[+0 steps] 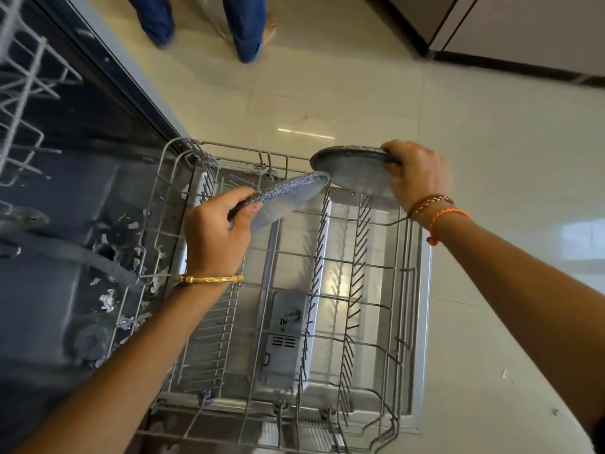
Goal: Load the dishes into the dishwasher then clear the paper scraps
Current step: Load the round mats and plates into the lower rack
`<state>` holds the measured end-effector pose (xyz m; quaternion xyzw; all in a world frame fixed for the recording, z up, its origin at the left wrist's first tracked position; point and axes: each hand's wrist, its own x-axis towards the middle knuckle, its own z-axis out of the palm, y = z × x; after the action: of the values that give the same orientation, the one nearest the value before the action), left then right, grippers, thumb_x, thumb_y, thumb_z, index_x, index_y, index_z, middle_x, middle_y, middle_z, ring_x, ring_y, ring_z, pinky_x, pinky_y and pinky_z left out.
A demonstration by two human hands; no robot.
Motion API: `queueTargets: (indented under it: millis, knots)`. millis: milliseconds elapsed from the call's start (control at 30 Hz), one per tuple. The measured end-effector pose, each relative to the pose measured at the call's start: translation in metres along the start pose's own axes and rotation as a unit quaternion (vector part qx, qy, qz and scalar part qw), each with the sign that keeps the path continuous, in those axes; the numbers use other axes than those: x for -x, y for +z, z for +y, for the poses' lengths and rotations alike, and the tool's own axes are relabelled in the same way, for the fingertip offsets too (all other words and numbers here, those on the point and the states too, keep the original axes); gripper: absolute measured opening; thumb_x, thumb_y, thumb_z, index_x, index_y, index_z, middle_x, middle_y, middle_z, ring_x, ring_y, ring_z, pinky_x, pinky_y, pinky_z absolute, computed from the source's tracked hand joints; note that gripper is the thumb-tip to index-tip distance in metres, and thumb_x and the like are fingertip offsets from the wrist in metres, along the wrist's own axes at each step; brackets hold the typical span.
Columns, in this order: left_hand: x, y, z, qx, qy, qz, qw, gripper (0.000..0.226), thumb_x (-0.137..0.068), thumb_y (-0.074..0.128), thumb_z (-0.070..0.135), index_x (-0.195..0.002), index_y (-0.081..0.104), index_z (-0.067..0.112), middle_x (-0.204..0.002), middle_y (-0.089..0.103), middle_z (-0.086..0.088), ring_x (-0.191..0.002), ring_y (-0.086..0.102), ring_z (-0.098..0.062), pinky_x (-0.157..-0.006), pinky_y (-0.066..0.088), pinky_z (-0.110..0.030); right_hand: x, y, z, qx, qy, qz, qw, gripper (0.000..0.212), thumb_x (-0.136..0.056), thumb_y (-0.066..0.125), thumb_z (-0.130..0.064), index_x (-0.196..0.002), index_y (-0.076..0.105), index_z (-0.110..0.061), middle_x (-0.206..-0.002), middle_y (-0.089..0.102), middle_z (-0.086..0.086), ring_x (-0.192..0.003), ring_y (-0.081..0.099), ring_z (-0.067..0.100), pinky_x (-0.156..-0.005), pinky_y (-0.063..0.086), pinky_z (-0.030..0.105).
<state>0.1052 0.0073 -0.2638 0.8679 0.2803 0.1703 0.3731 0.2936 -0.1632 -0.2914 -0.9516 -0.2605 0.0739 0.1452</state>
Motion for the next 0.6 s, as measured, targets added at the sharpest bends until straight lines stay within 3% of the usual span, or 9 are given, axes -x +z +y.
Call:
queueTargets:
  millis: [200, 333, 433, 500, 567, 600]
  knots:
    - [0.001, 0.008, -0.005, 0.001, 0.013, -0.01, 1.0, 0.027, -0.078, 0.059, 0.004, -0.1, 0.067, -0.009, -0.089, 0.07, -0.021, -0.082, 0.057, -0.014, -0.068, 0.046, -0.017, -0.006, 0.012, -0.001, 0.018, -0.042, 0.012, 0.999, 0.032, -0.092, 0.046, -0.008, -0.122, 0.055, -0.012, -0.111, 0.06, 0.015, -0.104, 0.053, 0.034, -0.086, 0.038, 0.038]
    - [0.005, 0.013, -0.009, 0.008, 0.011, -0.016, 1.0, 0.027, -0.078, 0.059, 0.005, -0.101, 0.066, -0.01, -0.089, 0.07, -0.021, -0.082, 0.059, -0.015, -0.069, 0.045, -0.015, -0.011, 0.021, -0.001, -0.015, -0.072, 0.061, 0.995, 0.031, -0.084, 0.052, 0.002, -0.112, 0.063, -0.005, -0.102, 0.054, 0.025, -0.09, 0.053, 0.039, -0.076, 0.043, 0.041]
    - [0.008, 0.013, -0.009, 0.007, 0.019, -0.017, 1.0, 0.027, -0.079, 0.059, 0.004, -0.101, 0.066, -0.009, -0.09, 0.069, -0.02, -0.082, 0.059, -0.015, -0.069, 0.044, -0.01, -0.011, 0.026, -0.006, 0.012, -0.073, 0.087, 0.993, 0.046, -0.075, 0.047, 0.012, -0.117, 0.06, -0.003, -0.102, 0.051, 0.03, -0.089, 0.051, 0.043, -0.08, 0.044, 0.048]
    - [0.008, 0.013, -0.01, 0.011, 0.021, -0.019, 1.0, 0.028, -0.08, 0.059, 0.005, -0.102, 0.066, -0.009, -0.092, 0.069, -0.019, -0.082, 0.059, -0.015, -0.069, 0.044, -0.009, -0.012, 0.03, -0.009, 0.062, -0.053, 0.044, 0.996, 0.059, -0.077, 0.045, 0.009, -0.133, 0.045, -0.006, -0.123, 0.047, 0.026, -0.112, 0.044, 0.043, -0.1, 0.032, 0.059]
    - [0.008, 0.014, -0.01, 0.017, 0.021, -0.019, 0.999, 0.029, -0.08, 0.058, 0.007, -0.103, 0.066, -0.008, -0.093, 0.069, -0.019, -0.082, 0.059, -0.015, -0.069, 0.045, -0.007, -0.008, 0.038, -0.006, 0.094, -0.028, -0.067, 0.993, 0.066, -0.083, 0.048, 0.001, -0.144, 0.026, -0.01, -0.142, 0.036, 0.015, -0.134, 0.028, 0.034, -0.111, 0.017, 0.056]
    - [0.008, 0.015, -0.01, 0.018, 0.021, -0.018, 0.999, 0.029, -0.08, 0.058, 0.007, -0.104, 0.066, -0.008, -0.093, 0.069, -0.018, -0.083, 0.059, -0.015, -0.069, 0.045, -0.005, -0.005, 0.043, -0.002, 0.082, -0.015, -0.12, 0.989, 0.069, -0.084, 0.049, -0.001, -0.146, 0.02, -0.01, -0.145, 0.033, 0.013, -0.137, 0.025, 0.032, -0.113, 0.019, 0.054]
